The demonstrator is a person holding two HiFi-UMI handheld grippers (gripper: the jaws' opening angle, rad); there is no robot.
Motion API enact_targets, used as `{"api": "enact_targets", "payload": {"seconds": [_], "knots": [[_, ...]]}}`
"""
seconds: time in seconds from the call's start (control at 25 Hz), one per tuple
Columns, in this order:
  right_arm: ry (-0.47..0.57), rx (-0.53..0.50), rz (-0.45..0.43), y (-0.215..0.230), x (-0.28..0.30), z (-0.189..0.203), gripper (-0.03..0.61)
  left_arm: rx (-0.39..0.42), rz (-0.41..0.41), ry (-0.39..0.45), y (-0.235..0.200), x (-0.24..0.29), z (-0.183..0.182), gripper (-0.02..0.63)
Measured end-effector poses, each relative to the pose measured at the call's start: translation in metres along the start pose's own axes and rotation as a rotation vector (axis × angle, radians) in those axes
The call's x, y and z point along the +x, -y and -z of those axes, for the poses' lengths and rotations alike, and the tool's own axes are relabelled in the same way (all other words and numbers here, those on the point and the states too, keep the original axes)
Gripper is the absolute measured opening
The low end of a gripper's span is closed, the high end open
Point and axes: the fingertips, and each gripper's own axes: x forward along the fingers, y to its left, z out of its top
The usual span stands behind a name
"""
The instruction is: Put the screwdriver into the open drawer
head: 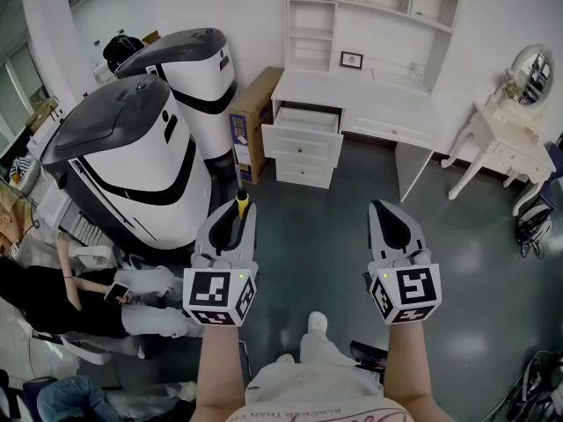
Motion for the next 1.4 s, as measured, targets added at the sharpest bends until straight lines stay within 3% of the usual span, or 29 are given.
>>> {"api": "enact_targets", "payload": {"seconds": [0.24,0.6,0.96,1.4], "knots": [[0.012,0.031,0.01,0.025,0.015,0.004,0.006,-0.006,-0.042,-0.002,-0.02,0.017,0.004,0.077],[0.025,0.05,-0.045,0.072,0.08,0.013,0.006,0.01,-0.064,-0.005,-0.018,0.095,0.007,0.077],[0.072,-0.018,-0.087,0.115,0.137,-0.003,0.006,0.031,-0.101,0.033,-0.012,0.157,-0.006,0.077],[0.072,-0.013,-0.089,0.145,0.168,0.014,0.006,0.028,-0.102,0.02,-0.01,0.205,0.004,0.077]]}}
